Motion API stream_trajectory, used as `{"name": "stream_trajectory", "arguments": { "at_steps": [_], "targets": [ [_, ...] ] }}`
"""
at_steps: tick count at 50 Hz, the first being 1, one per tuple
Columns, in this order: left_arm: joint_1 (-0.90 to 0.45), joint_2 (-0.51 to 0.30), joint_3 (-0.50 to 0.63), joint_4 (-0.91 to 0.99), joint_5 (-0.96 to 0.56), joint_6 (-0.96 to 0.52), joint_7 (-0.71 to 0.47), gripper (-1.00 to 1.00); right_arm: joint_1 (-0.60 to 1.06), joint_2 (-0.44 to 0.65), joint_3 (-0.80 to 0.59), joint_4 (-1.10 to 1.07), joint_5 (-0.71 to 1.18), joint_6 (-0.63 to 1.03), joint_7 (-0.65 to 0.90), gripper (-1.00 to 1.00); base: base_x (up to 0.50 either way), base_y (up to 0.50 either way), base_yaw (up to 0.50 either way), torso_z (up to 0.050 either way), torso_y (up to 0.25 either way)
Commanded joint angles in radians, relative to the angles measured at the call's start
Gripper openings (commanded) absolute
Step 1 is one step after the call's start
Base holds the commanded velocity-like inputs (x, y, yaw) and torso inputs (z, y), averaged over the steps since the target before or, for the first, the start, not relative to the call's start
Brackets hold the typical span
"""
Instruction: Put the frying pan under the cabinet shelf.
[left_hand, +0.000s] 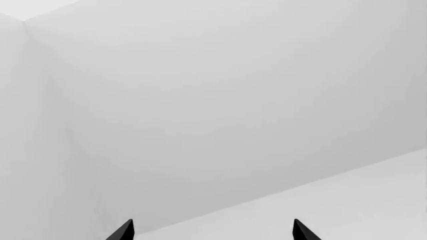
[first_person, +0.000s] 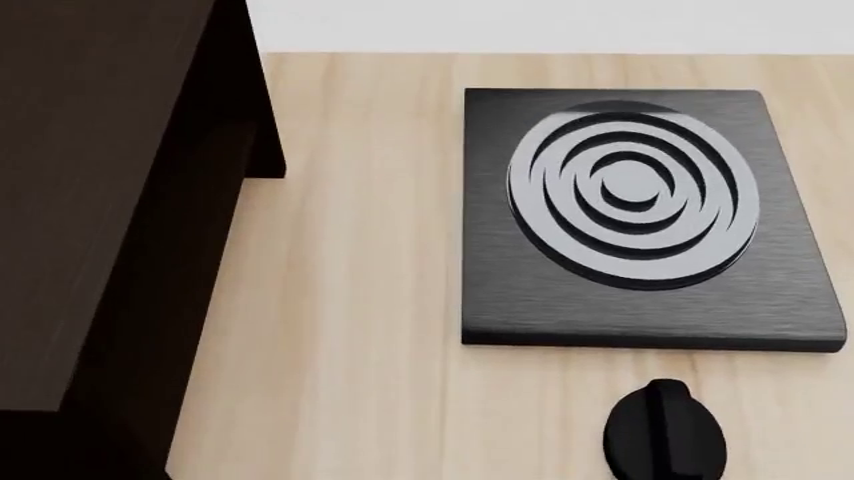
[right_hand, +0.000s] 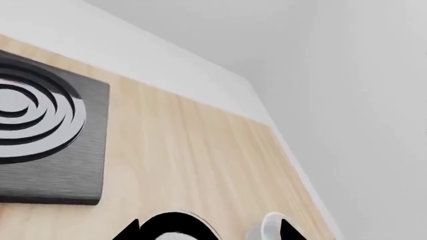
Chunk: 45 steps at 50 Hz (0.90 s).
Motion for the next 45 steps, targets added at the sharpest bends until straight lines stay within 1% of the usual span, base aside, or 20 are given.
{"name": "stream_trajectory", "arguments": {
  "at_steps": [1, 14, 21, 35, 38, 40, 45],
  "targets": [
    [-0.004, 0.002, -0.005, -0.005, -0.005, 0.008, -0.001, 1.0, -0.083, 0.019, 0.065, -0.052, -0.008, 0.026, -0.024, 1.0, 0.0, 0.0, 0.0, 0.0, 0.0],
    [0.005, 0.001, -0.002, -0.002, -0.01, 0.011, -0.006, 1.0, -0.26, -0.037, 0.182, -0.165, 0.072, 0.024, 0.064, 1.0, 0.0, 0.0, 0.0, 0.0, 0.0],
    [0.005, 0.003, -0.001, -0.003, -0.013, 0.011, -0.009, 1.0, -0.301, -0.071, 0.206, -0.209, 0.058, 0.019, 0.043, 1.0, 0.0, 0.0, 0.0, 0.0, 0.0],
    [0.009, 0.006, 0.004, 0.001, -0.018, 0.009, -0.015, 1.0, -0.402, -0.136, 0.271, -0.3, 0.104, -0.008, 0.078, 1.0, 0.0, 0.0, 0.0, 0.0, 0.0],
    [0.012, 0.007, 0.008, -0.005, -0.018, 0.018, -0.013, 1.0, -0.414, -0.189, 0.34, -0.31, 0.152, -0.07, 0.092, 1.0, 0.0, 0.0, 0.0, 0.0, 0.0],
    [0.013, 0.008, 0.01, -0.01, -0.017, 0.021, -0.013, 1.0, -0.413, -0.259, 0.436, -0.311, 0.2, -0.168, 0.089, 1.0, 0.0, 0.0, 0.0, 0.0, 0.0],
    [0.011, 0.009, 0.012, -0.008, -0.02, 0.018, -0.015, 1.0, -0.408, -0.326, 0.56, -0.309, 0.261, -0.271, 0.078, 1.0, 0.0, 0.0, 0.0, 0.0, 0.0]
  ]
}}
